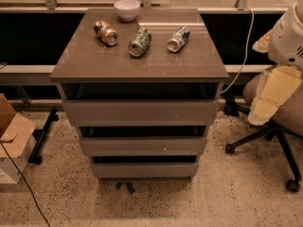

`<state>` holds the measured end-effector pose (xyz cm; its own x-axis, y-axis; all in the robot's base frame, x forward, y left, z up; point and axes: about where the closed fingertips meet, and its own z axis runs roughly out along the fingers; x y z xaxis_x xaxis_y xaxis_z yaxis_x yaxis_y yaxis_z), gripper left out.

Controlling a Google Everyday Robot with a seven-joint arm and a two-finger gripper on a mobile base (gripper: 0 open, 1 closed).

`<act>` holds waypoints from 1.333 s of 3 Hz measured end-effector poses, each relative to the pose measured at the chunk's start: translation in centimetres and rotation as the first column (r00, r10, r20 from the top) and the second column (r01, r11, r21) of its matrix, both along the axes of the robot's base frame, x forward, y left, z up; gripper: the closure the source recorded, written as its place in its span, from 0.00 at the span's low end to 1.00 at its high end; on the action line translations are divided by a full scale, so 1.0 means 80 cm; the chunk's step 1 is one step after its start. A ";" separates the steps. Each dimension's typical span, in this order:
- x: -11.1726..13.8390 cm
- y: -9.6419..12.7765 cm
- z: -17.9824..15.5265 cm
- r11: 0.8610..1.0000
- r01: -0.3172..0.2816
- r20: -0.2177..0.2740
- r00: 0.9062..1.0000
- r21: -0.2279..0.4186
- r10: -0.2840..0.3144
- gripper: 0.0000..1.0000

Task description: Open top drawer

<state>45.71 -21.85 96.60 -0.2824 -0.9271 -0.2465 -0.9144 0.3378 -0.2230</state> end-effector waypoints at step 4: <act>0.036 0.016 -0.036 0.994 -0.071 0.059 0.996 0.088 0.066 0.00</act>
Offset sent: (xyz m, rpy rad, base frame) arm 0.0143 0.0022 -0.0134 0.0916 0.0012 0.0184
